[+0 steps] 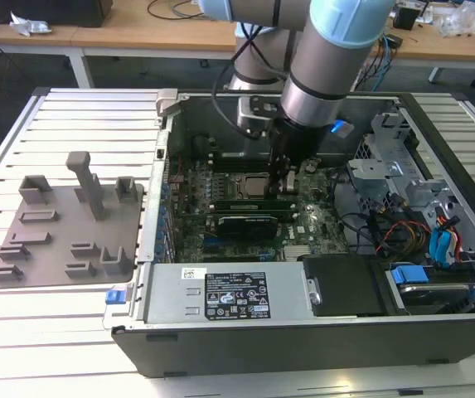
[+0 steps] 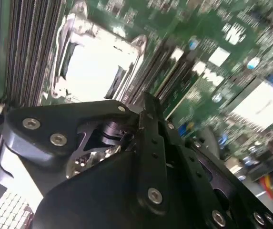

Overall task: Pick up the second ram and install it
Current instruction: 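Press down the second ram until it locks into place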

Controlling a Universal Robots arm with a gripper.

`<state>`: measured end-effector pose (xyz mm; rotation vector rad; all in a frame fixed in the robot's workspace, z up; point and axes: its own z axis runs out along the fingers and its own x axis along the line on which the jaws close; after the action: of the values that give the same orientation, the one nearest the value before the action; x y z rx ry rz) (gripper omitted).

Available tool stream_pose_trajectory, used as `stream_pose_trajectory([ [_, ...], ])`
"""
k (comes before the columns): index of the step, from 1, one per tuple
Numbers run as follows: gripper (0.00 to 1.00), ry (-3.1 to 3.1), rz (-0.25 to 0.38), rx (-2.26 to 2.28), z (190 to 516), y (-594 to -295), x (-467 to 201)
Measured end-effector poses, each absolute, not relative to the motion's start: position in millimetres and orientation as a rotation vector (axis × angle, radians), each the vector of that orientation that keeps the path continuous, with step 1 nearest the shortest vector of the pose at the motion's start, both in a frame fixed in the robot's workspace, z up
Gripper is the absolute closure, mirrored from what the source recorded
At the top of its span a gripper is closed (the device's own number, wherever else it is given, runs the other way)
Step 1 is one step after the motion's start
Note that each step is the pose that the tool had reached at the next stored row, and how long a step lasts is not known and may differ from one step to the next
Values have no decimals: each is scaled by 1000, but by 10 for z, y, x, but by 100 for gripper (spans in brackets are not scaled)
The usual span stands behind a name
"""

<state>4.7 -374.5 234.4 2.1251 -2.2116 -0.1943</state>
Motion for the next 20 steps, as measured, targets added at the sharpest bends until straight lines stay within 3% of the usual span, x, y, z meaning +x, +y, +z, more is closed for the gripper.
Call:
stream_pose_trajectory([
  [6,90,-2217,-189,2131,2287,-3751,-484],
  [17,90,-2216,-195,2130,2352,-3751,-333],
  [20,90,-2216,-195,2130,2610,-3751,-321],
])
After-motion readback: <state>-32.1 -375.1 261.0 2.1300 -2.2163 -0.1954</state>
